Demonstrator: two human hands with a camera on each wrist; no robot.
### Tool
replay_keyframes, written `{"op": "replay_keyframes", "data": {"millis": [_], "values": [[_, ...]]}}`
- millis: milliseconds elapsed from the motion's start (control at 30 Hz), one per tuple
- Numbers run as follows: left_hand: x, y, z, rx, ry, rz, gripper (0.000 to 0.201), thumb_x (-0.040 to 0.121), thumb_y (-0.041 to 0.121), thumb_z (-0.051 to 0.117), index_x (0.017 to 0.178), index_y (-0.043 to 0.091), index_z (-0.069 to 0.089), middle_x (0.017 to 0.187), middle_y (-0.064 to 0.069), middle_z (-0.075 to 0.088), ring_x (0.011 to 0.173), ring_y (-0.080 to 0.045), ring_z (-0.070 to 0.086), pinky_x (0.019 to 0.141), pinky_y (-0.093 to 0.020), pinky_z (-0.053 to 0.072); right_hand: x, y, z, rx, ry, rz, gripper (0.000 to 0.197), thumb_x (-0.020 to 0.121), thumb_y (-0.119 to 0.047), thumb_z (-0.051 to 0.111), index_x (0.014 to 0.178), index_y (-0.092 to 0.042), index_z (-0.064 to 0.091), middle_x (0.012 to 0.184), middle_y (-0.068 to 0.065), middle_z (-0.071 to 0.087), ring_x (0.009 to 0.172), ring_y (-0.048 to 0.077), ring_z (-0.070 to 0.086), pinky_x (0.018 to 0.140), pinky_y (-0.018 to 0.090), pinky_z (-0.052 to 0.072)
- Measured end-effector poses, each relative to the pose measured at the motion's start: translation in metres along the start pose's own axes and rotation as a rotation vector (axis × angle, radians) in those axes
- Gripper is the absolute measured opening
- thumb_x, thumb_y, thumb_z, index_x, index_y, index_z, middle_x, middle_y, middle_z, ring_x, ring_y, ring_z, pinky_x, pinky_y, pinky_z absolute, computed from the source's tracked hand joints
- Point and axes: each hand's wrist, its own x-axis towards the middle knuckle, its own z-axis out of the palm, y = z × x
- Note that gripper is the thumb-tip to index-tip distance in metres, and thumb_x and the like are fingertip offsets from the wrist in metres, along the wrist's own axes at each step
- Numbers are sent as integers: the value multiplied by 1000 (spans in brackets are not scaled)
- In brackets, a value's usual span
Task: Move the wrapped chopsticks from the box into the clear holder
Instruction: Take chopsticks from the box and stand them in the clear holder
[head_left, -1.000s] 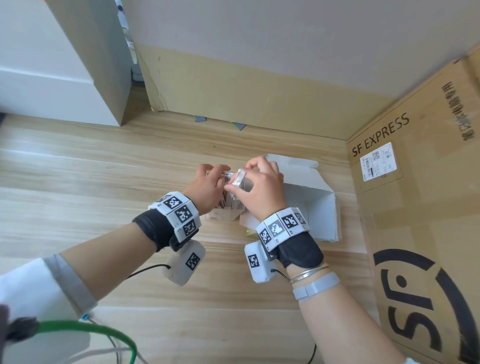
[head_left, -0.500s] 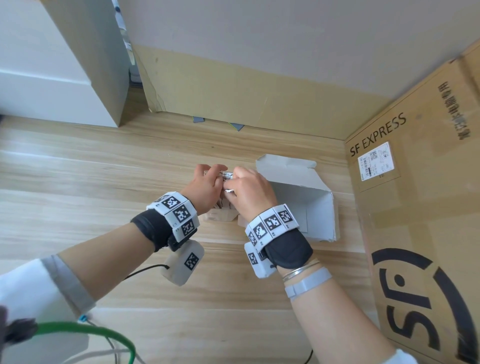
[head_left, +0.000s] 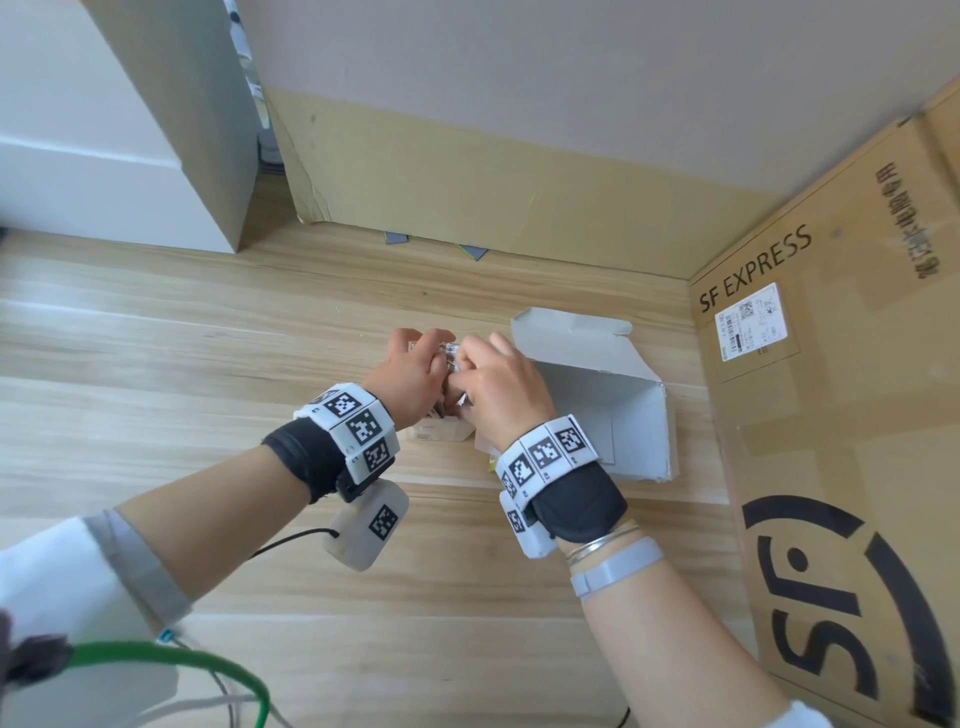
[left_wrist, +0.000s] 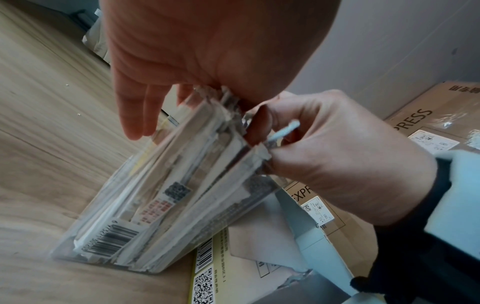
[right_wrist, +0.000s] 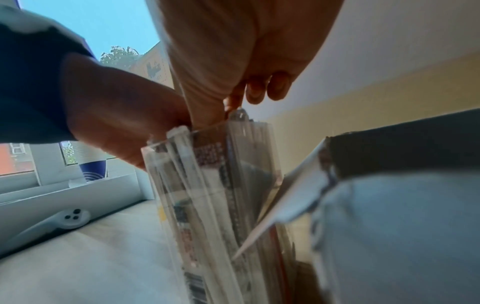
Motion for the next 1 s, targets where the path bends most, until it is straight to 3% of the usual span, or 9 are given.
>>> {"op": "replay_keyframes", "data": {"millis": [100, 267, 333, 400, 533, 633, 800, 900, 1000], "values": [[-1, 0, 0, 5, -6, -25, 41, 96, 28, 24, 134, 19, 38, 139, -14, 36, 126, -25, 37, 102, -38, 41, 1, 1, 3, -38, -5, 27, 26, 40, -10, 86, 44, -16, 61, 68, 0, 52, 63, 25, 49, 55, 22, 28], [0, -1, -1, 5, 24, -5, 38, 99, 19, 29, 136, 14, 38, 140, -13, 35, 114, -25, 40, 98, -34, 42, 5, 6, 0, 102, -28, 7, 13, 72, -26, 74, 72, -14, 70, 78, -1, 40, 75, 19, 36, 62, 31, 34], [-1, -1, -3, 6, 27, -8, 38, 99, 23, 32, 135, 15, 40, 141, -13, 34, 100, -18, 39, 91, -28, 41, 4, 8, -7, 192, -88, 35, 12, 80, -29, 67, 84, -18, 71, 76, -5, 45, 73, 15, 41, 63, 30, 39], [-1, 1, -3, 16, 27, -9, 38, 99, 25, 33, 135, 16, 41, 141, -15, 33, 96, -16, 38, 87, -27, 40, 3, 9, -12, 280, -63, 73, 10, 82, -27, 63, 82, -19, 70, 70, -7, 54, 68, 14, 47, 65, 30, 47], [-3, 3, -5, 47, 21, -2, 38, 99, 21, 32, 135, 13, 40, 141, -16, 34, 99, -20, 39, 90, -30, 41, 5, 9, -18, 367, -31, 136, 9, 84, -30, 65, 86, -23, 70, 63, -5, 58, 65, 17, 53, 67, 28, 47], [-4, 4, -2, 74, 3, 36, 38, 99, 13, 29, 135, 5, 39, 142, -14, 35, 126, -32, 33, 103, -44, 39, 7, 9, -14, 346, -39, 145, 8, 81, -26, 68, 85, -19, 67, 79, 0, 67, 75, 19, 59, 71, 28, 48], [-2, 4, 0, -17, 19, -54, 39, 97, 21, 33, 136, 22, 38, 136, -17, 32, 119, -34, 50, 105, -43, 39, 4, 6, 13, 135, 66, 107, 21, 58, 3, 74, 58, -13, 61, 77, -2, 37, 74, 19, 36, 55, 28, 32], [-3, 4, -1, -34, -1, -81, 43, 95, 22, 35, 138, 25, 33, 138, -17, 31, 116, -35, 51, 105, -42, 39, 7, 10, 19, 224, 104, 210, 26, 64, 7, 65, 76, -12, 53, 87, -1, 33, 75, 19, 38, 61, 27, 32], [-5, 6, -3, -31, -11, -97, 51, 95, 22, 35, 143, 28, 19, 135, -22, 34, 111, -37, 52, 97, -42, 41, 7, 14, 13, 325, 22, 319, 38, 72, -5, 71, 102, -11, 48, 103, 2, 35, 77, 19, 44, 67, 24, 34]]}}
